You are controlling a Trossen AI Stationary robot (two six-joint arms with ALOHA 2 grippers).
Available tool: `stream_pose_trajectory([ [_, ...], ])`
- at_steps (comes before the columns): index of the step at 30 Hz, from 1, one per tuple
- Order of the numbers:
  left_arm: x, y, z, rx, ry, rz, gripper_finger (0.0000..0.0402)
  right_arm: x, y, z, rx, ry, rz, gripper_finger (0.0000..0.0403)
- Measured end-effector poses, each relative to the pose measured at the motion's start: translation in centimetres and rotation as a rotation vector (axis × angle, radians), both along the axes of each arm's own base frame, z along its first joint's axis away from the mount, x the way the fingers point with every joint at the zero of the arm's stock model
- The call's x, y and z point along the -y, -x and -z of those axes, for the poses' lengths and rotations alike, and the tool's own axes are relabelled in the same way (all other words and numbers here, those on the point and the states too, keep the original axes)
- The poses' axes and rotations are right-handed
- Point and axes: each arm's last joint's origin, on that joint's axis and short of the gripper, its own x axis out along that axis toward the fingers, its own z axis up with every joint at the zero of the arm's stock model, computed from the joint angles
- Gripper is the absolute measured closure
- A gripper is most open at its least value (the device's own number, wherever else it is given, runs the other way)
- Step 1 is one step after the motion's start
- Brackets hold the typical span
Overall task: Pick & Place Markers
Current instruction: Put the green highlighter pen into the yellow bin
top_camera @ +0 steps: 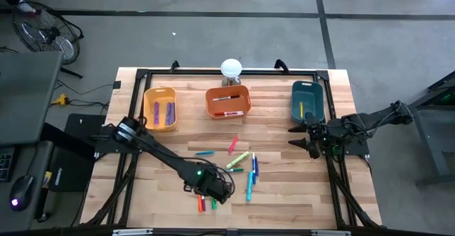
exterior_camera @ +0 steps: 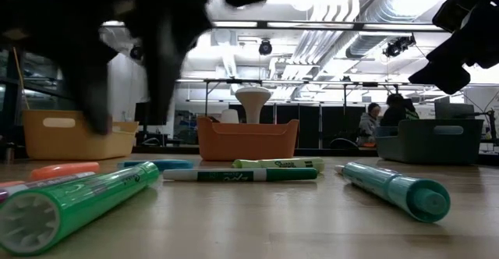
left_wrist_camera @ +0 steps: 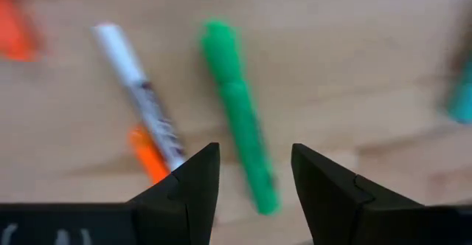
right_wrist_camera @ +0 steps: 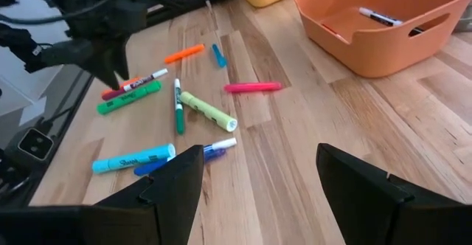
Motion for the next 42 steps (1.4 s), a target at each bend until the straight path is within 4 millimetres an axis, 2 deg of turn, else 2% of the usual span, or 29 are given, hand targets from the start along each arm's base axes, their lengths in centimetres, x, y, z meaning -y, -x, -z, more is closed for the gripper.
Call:
stream_pose_trajectory([
  [28,-0.4,-1.1,2.1,-0.036,0.027,0.009,0.0236,0.0,0.0,0.0,-0.001,0.0,-0.001,0.0151],
  [31,-0.4,-1.6,3.4,-0.051,0.034,0.008,0.0236,0.0,0.0,0.0,-0.001,0.0,0.0,0.015],
  [42,0.0,-2.2,5.5,-0.09,0.097,0.094,0.0241,0.0,0.0,0.0,-0.002,0.0,-0.001,0.0151],
])
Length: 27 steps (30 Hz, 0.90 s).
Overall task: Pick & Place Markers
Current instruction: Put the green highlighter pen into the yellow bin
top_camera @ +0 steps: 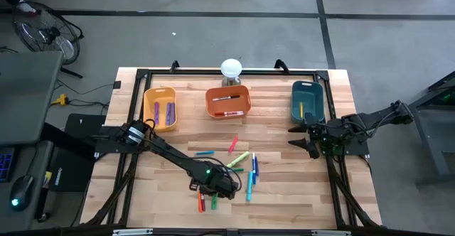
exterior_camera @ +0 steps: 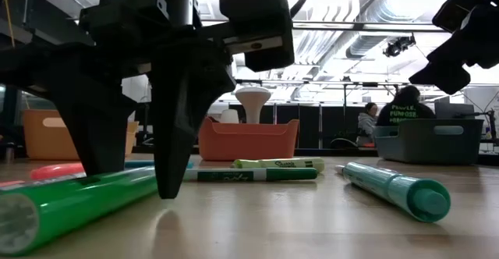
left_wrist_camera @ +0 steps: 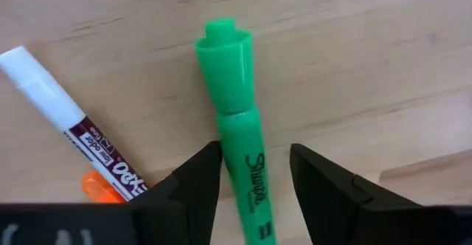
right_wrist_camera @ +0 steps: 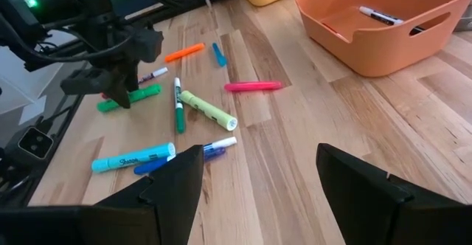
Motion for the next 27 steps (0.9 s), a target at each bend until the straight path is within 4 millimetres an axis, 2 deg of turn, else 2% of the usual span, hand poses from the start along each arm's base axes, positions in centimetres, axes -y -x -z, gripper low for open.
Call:
stream_pose_trajectory([
  [3,0.03,0.03,0.4,-0.011,0.005,0.038,0.0271,0.0,0.0,0.0,0.001,0.0,0.001,0.015],
  [7,0.04,0.05,0.45,-0.006,0.007,0.072,0.0347,0.0,0.0,0.0,0.001,0.0,0.001,0.015],
  [8,0.1,0.0,0.45,0.004,0.011,0.086,0.0354,0.0,0.0,-0.01,0.001,0.0,0.001,0.015],
  [13,0.25,-0.05,0.49,0.027,0.02,0.148,0.0352,0.01,0.0,0.0,0.001,0.0,0.001,0.015],
  [27,-0.1,-0.36,0.34,0.048,-0.004,0.189,0.0352,0.0,0.0,0.0,0.001,0.0,0.001,0.015],
])
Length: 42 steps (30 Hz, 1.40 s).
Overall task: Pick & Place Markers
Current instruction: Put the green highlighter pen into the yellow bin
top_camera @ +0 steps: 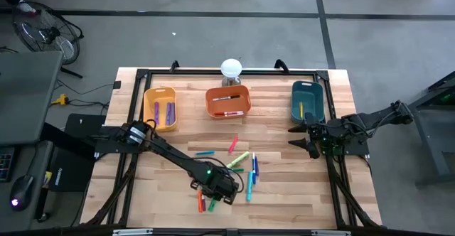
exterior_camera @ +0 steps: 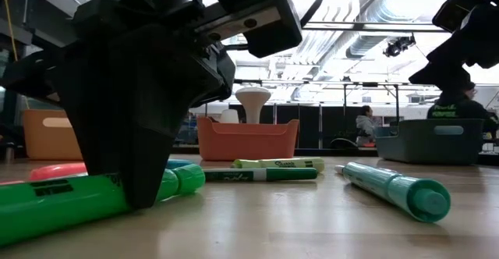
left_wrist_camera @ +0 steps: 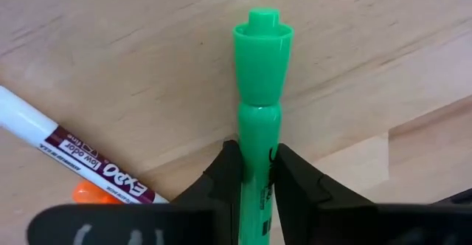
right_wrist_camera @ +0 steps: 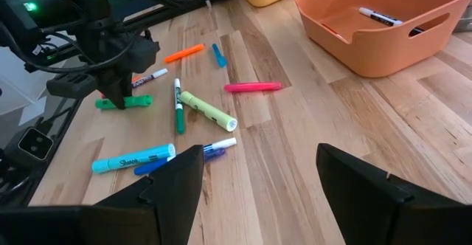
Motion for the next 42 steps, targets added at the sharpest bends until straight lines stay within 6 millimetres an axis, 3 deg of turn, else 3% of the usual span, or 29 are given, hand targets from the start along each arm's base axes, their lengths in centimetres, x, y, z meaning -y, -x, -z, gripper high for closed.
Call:
stream_pose_trajectory([
  [16,-2.6,-2.4,-3.8,0.04,-0.14,0.103,0.0352,0.0,0.0,0.0,0.001,0.0,0.0,0.0151],
  [24,-4.9,-3.2,-7.3,0.02,-0.199,0.177,0.0352,0.0,0.0,0.0,0.001,0.0,0.0,0.015],
  [29,-6.5,-1.7,-11.2,0.023,-0.265,0.185,0.0352,0.0,0.0,0.0,0.0,0.0,0.0,0.015],
  [36,-9.6,1.9,-16.1,-0.042,-0.41,0.147,0.0352,0.0,0.0,0.0,0.0,0.0,0.001,0.0151],
  [42,-12.2,4.6,-18.3,-0.078,-0.492,0.13,0.0352,0.0,0.0,0.0,0.0,0.0,0.001,0.015],
])
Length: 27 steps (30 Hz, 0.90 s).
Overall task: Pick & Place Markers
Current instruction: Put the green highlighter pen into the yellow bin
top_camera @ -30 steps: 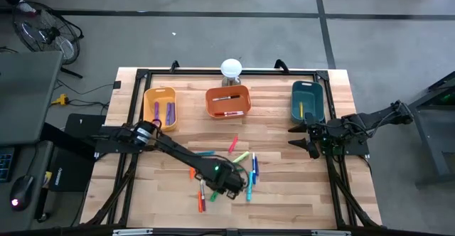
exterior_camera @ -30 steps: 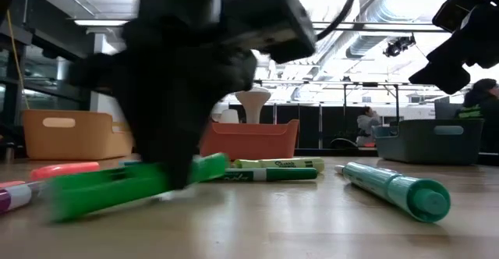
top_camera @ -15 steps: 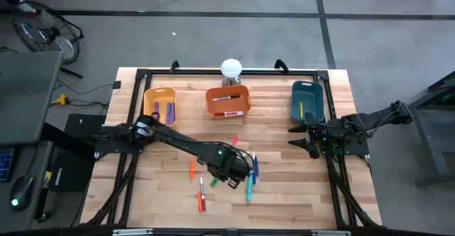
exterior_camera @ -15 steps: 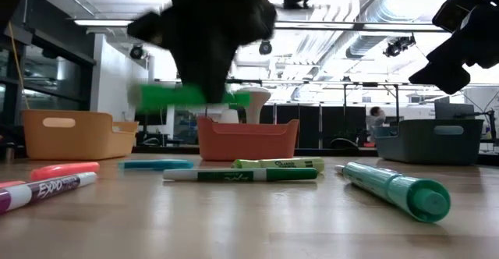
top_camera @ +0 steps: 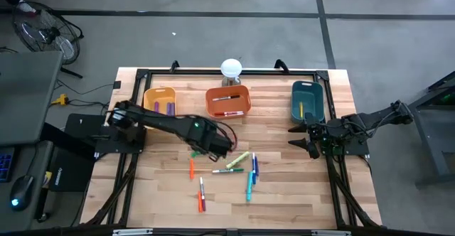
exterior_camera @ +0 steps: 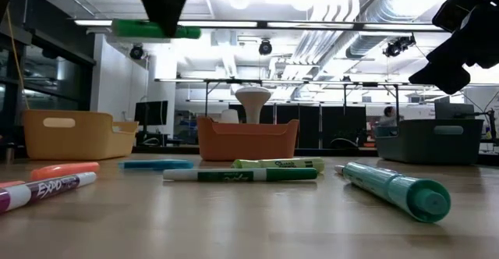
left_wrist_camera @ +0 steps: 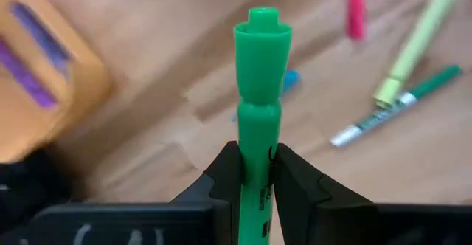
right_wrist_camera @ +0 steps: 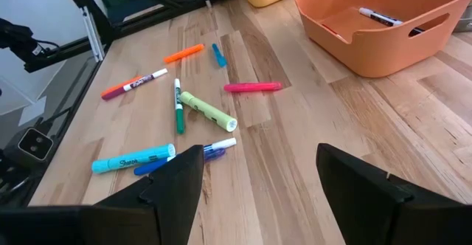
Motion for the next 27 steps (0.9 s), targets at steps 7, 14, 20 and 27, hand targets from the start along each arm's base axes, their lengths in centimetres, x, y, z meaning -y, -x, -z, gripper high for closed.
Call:
stream_pose_trajectory([
  [7,-3.7,2.8,-0.4,-0.004,-0.05,-0.064,0.0352,0.0,0.0,0.0,0.001,0.0,0.0,0.0151],
  [14,-7.3,6.8,1.0,-0.041,-0.055,-0.125,0.0352,0.0,0.0,0.0,0.0,0.0,0.0,0.015],
  [20,-10.2,10.2,3.0,-0.051,-0.046,-0.2,0.0352,0.0,0.0,0.0,0.0,0.0,0.0,0.015],
  [27,-13.3,13.1,6.0,-0.081,-0.004,-0.289,0.0352,0.0,0.0,0.0,0.0,0.0,0.0,0.0151],
])
